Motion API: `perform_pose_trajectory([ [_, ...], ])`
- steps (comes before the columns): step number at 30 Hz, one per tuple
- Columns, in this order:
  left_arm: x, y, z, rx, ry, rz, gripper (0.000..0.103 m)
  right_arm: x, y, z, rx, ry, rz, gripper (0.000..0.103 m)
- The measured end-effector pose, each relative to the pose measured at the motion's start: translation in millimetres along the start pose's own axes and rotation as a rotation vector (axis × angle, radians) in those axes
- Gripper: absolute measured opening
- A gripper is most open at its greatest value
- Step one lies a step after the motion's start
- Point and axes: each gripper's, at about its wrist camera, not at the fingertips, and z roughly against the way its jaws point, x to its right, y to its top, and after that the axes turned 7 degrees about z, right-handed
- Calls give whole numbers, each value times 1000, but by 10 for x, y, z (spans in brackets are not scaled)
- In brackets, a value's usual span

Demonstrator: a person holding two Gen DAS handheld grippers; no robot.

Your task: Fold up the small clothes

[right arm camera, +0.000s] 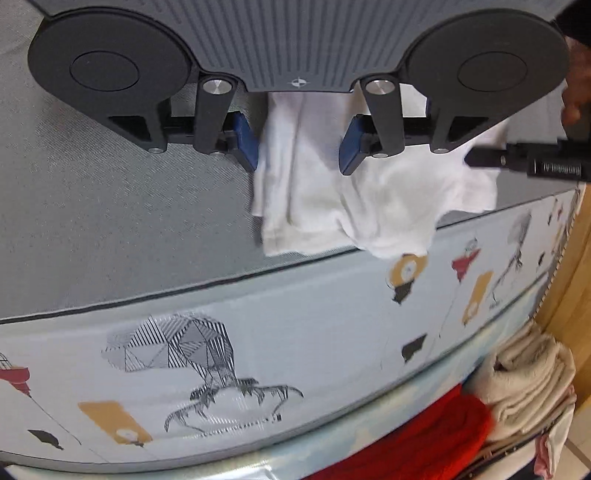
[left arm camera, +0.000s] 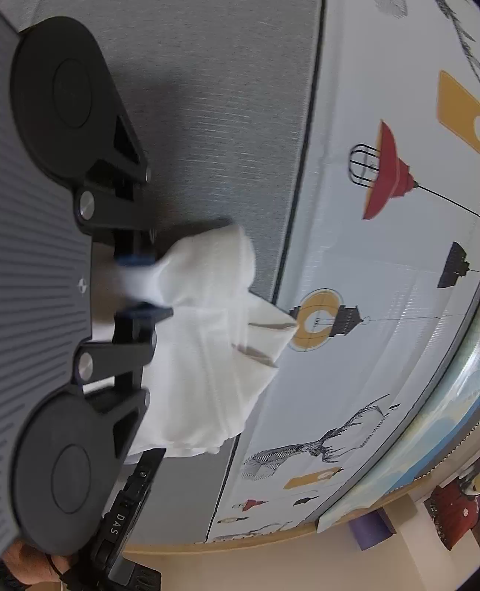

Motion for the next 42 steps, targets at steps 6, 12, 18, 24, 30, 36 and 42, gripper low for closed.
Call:
perform_pose_trajectory([
  [6, 128, 106, 321, 201, -8, -98, 9, -44, 63, 23, 64, 48, -20, 13],
  [12, 138, 128, 645, 412, 47, -122, 17, -192, 160, 174, 205, -69, -16, 21],
  [18, 231, -115, 540, 211, -89, -287, 17, -193, 90, 410, 251, -59, -6, 22],
  [24, 283, -390, 201, 105, 92, -412, 16, -342, -131, 87, -14, -49, 175, 34],
  [30, 271, -479, 502, 141, -6, -358, 17, -262, -161, 487, 109, -20, 89, 43],
  [36, 305, -1030, 156, -76, 227, -584, 20, -480, -509, 276, -115, -45, 270, 46],
  [42, 299, -1369, 448, -31, 274, -593, 20, -446, -717, 400, -181, -163, 247, 51],
])
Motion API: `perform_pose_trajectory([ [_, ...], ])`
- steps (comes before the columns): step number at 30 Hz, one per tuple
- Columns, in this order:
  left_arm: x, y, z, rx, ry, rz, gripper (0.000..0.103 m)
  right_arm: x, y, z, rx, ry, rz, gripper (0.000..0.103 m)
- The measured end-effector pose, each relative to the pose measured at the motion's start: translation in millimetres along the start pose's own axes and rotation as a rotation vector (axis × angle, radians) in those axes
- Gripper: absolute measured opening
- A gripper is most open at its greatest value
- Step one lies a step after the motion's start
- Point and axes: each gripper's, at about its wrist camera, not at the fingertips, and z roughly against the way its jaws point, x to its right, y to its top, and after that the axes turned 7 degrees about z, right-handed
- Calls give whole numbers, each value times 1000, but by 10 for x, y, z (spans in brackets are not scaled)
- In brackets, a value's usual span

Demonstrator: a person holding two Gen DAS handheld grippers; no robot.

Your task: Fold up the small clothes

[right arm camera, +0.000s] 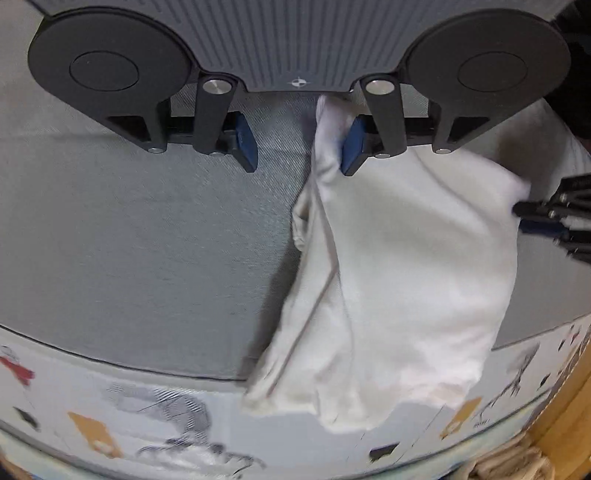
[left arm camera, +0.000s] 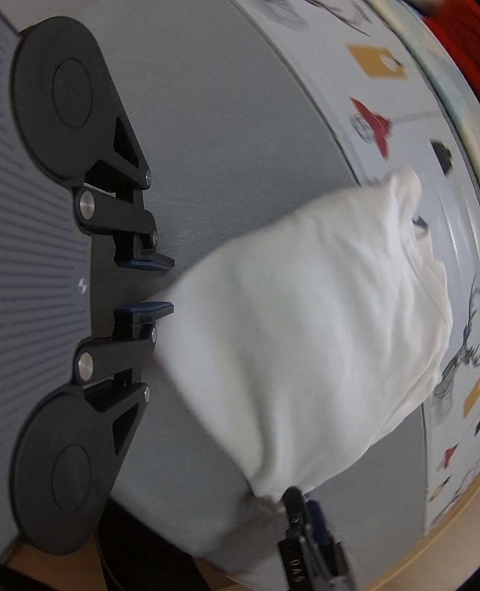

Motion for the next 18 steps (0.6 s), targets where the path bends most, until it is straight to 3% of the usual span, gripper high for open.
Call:
perform_pose_trajectory([
  [4, 95, -278, 291, 68, 62, -25, 26, 1, -220, 213, 9, -109, -36, 50],
  [7, 167, -535, 572, 225, 119, 35, 55, 38, -388, 553, 157, -128, -155, 50],
  [9, 213, -716, 770, 341, 146, 113, 84, -48, -511, 842, 311, -117, -208, 51],
  [10, 241, -780, 848, 389, 159, 146, 88, -128, -589, 982, 381, -127, -207, 51],
  [13, 368, -1002, 1066, 495, 185, 223, 91, -455, -846, 1306, 528, -191, -156, 66],
  [15, 477, -1121, 1166, 531, 180, 267, 98, -661, -989, 1455, 597, -223, -126, 91],
  [18, 642, -1314, 1188, 552, 171, 320, 102, -888, -1174, 1535, 621, -239, -119, 97],
])
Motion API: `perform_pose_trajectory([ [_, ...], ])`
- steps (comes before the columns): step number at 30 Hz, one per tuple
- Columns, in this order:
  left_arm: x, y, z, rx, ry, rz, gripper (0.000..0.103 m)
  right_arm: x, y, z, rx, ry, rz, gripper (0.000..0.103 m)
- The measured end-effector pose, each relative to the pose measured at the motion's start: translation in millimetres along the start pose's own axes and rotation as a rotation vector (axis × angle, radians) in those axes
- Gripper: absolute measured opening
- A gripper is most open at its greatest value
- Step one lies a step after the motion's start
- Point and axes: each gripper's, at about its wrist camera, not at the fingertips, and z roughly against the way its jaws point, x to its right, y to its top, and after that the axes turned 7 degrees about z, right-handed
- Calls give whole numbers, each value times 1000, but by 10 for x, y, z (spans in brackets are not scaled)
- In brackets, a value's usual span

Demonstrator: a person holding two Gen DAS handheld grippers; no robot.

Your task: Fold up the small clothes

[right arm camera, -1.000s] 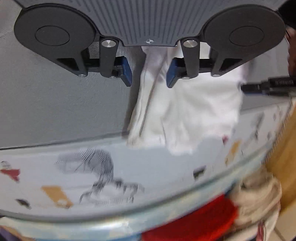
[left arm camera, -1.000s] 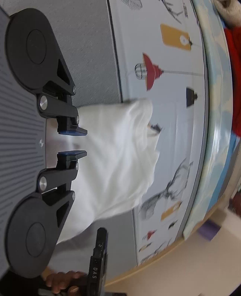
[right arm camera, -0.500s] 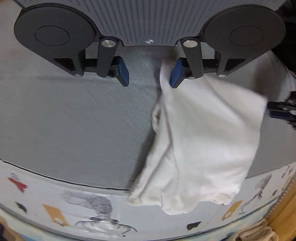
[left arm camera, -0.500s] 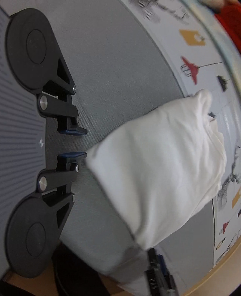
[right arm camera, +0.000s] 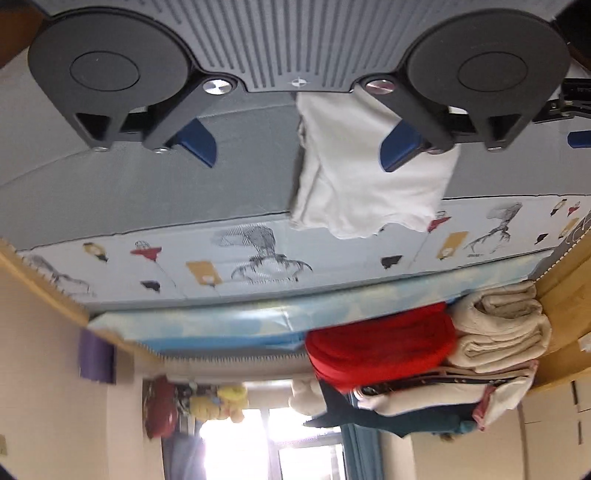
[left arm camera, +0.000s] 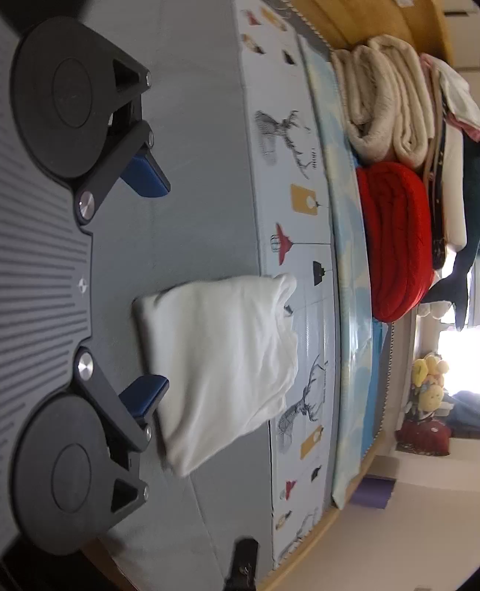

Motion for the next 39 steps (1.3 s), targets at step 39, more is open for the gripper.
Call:
perform_pose_trajectory([
  [39, 187, -75, -579, -150, 21, 43, 102, -510, -235, -524, -189, 54, 107, 99],
])
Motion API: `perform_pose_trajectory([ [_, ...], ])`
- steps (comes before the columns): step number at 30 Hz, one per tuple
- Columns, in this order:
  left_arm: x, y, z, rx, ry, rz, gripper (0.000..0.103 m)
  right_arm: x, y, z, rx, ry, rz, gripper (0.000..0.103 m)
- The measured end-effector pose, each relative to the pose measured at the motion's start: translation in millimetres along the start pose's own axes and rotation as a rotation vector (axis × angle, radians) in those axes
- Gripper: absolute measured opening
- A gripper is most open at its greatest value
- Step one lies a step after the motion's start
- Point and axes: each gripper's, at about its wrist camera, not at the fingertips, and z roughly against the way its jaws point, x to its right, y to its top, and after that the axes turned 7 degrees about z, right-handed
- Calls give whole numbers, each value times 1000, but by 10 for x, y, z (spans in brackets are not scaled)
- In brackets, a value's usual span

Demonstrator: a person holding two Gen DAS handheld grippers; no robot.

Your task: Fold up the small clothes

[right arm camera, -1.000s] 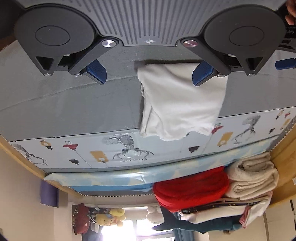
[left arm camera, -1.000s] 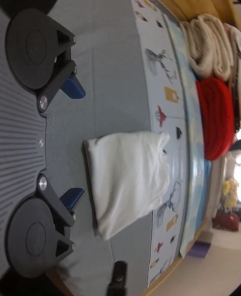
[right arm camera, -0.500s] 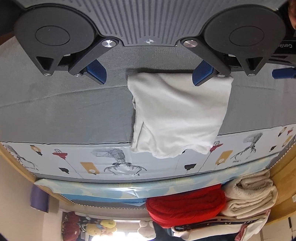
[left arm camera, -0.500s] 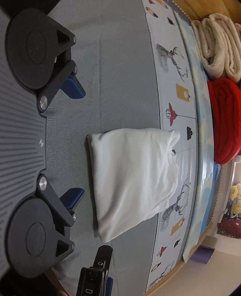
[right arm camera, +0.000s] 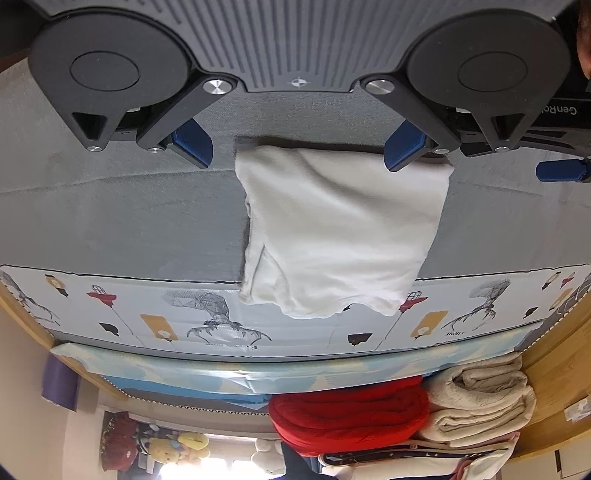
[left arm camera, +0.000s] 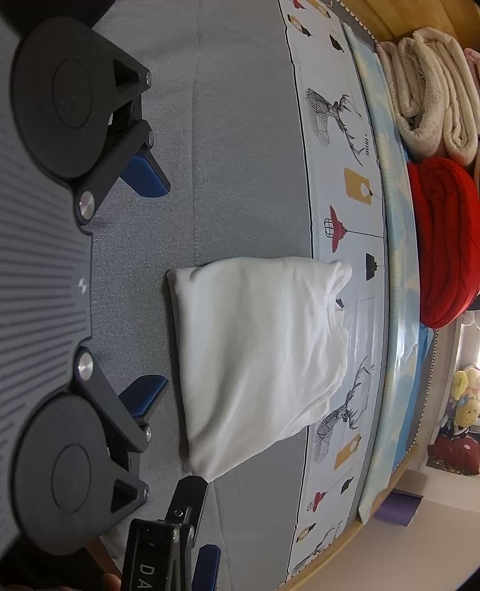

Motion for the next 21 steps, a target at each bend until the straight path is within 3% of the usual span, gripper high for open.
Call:
perform_pose_trajectory([
  [21, -1, -1, -9, -2, -16, -13, 102, -22, -14, -8, -9, 1, 17, 99],
])
